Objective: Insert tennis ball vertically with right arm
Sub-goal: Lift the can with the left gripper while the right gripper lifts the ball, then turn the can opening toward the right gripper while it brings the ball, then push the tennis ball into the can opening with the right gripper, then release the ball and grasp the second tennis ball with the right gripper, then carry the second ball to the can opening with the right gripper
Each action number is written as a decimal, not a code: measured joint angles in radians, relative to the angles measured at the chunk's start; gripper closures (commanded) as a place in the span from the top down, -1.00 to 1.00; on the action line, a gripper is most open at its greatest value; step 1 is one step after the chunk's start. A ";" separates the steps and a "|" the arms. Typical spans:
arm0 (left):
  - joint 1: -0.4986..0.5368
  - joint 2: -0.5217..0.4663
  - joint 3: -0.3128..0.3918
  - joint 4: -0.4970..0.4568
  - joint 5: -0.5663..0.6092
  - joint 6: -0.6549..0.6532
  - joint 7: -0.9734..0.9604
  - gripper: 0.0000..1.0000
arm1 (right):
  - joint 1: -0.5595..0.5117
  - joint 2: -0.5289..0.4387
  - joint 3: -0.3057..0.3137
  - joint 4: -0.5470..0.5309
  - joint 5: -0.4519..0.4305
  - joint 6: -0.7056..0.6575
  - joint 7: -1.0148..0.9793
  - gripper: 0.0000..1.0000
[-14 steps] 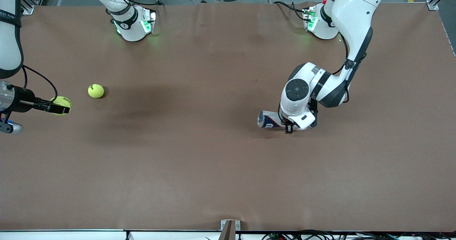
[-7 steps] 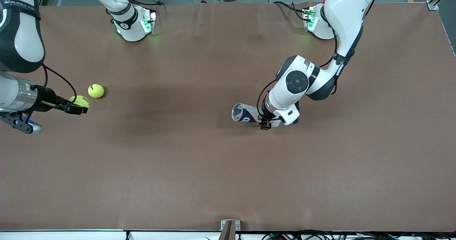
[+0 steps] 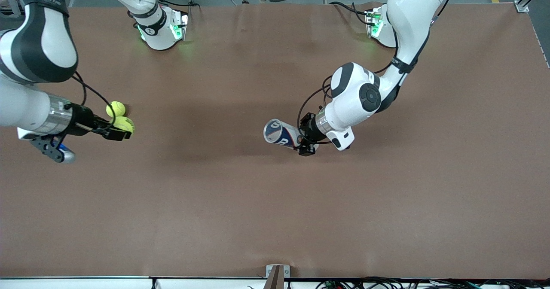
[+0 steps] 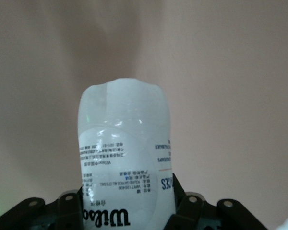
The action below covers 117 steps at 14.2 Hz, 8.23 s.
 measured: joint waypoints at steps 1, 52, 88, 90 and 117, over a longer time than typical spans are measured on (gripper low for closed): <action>0.000 0.000 -0.012 0.001 -0.072 0.036 0.037 0.20 | 0.033 0.000 0.001 0.000 0.008 0.016 0.054 -0.92; -0.050 0.049 -0.116 0.013 -0.657 0.254 0.436 0.08 | 0.532 0.234 -0.001 0.258 -0.024 0.211 0.852 1.00; 0.011 0.124 -0.117 0.040 -1.169 0.019 1.077 0.34 | -0.272 -0.302 -0.038 -0.795 -0.288 0.604 -0.574 1.00; 0.011 0.125 -0.117 0.040 -1.169 0.019 1.077 0.36 | -0.291 -0.302 -0.038 -0.880 -0.296 0.713 -0.611 1.00; 0.014 0.140 -0.117 0.060 -1.178 0.018 1.079 0.23 | -0.391 -0.127 -0.018 -0.908 -0.342 0.786 -0.666 -0.99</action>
